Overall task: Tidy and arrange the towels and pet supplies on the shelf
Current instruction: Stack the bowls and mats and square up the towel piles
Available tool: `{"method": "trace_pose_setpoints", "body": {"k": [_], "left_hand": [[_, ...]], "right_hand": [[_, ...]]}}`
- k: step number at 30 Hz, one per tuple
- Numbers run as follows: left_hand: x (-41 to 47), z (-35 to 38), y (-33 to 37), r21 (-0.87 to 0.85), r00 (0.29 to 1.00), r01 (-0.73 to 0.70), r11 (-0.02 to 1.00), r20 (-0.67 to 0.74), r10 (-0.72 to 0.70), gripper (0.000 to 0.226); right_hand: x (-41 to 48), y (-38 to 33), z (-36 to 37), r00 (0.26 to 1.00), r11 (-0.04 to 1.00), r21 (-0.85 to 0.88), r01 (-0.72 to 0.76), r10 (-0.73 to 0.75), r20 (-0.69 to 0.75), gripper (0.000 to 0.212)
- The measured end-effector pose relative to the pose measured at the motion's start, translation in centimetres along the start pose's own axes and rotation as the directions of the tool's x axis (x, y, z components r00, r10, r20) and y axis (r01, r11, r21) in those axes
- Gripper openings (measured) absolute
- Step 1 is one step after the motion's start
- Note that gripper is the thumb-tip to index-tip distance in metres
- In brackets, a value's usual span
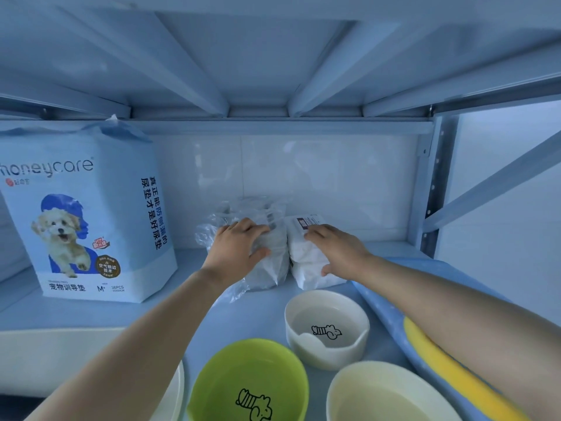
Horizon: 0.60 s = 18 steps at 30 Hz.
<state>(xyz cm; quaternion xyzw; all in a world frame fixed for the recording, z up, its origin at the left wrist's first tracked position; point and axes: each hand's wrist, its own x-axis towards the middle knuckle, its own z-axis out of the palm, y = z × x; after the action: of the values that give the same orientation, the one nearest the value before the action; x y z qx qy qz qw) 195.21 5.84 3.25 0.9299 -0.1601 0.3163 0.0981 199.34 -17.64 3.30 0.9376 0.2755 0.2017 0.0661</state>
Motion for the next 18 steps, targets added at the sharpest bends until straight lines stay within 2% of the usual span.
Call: {"method": "trace_pose_setpoints", "body": {"k": [10, 18], "left_hand": [[0.2, -0.4, 0.8, -0.083, 0.998, 0.051, 0.995, 0.031, -0.048, 0.043], [0.2, -0.3, 0.6, -0.095, 0.997, 0.068, 0.993, 0.028, -0.066, 0.042]], "right_hand": [[2.2, -0.2, 1.0, 1.0, 1.0, -0.01, -0.03, 0.03, 0.0, 0.079], [2.0, 1.0, 0.8, 0.999, 0.997, 0.058, 0.045, -0.045, -0.006, 0.069]]}}
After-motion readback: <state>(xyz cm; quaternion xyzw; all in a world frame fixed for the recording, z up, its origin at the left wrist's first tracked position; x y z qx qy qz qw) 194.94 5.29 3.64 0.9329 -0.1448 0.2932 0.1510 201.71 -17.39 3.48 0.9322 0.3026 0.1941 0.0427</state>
